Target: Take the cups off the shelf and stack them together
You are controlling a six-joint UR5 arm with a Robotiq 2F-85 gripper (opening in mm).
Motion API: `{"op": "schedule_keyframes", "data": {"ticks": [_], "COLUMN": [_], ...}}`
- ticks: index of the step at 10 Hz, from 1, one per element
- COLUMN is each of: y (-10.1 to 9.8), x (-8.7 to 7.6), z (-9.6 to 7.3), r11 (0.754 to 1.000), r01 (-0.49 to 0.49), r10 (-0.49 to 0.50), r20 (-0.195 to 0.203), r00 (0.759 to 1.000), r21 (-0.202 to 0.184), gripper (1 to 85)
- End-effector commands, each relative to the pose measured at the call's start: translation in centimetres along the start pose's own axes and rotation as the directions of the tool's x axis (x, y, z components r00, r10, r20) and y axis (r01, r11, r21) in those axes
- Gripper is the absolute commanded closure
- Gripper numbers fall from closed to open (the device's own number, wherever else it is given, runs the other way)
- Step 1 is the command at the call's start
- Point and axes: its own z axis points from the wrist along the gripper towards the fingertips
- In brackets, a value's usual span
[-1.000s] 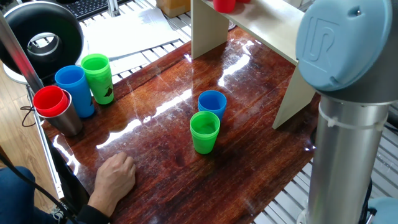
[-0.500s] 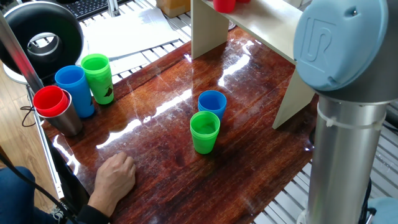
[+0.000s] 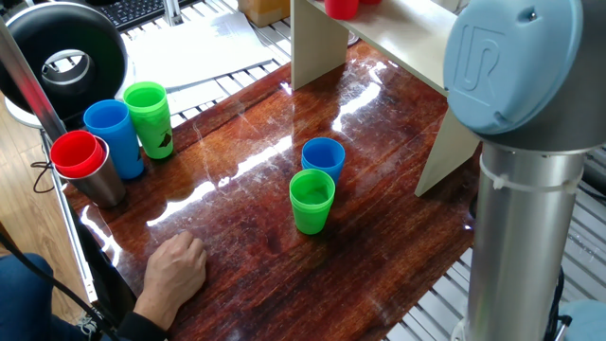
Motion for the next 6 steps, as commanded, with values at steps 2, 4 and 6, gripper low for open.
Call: {"op": "schedule_keyframes", "data": {"ticks": [2, 4, 6], "y": [0.29, 0.29, 0.27], "x": [-0.85, -0.69, -0.74], "z": [1.23, 1.45, 1.81], "r11": [1.0, 1.0, 1.0], "r01": [0.008, 0.005, 0.005], "r10": [-0.008, -0.005, -0.005], "r20": [0.018, 0.015, 0.015], "r00": [1.0, 1.0, 1.0], "r21": [-0.007, -0.003, -0.005], "gripper": [44.0, 44.0, 46.0]}}
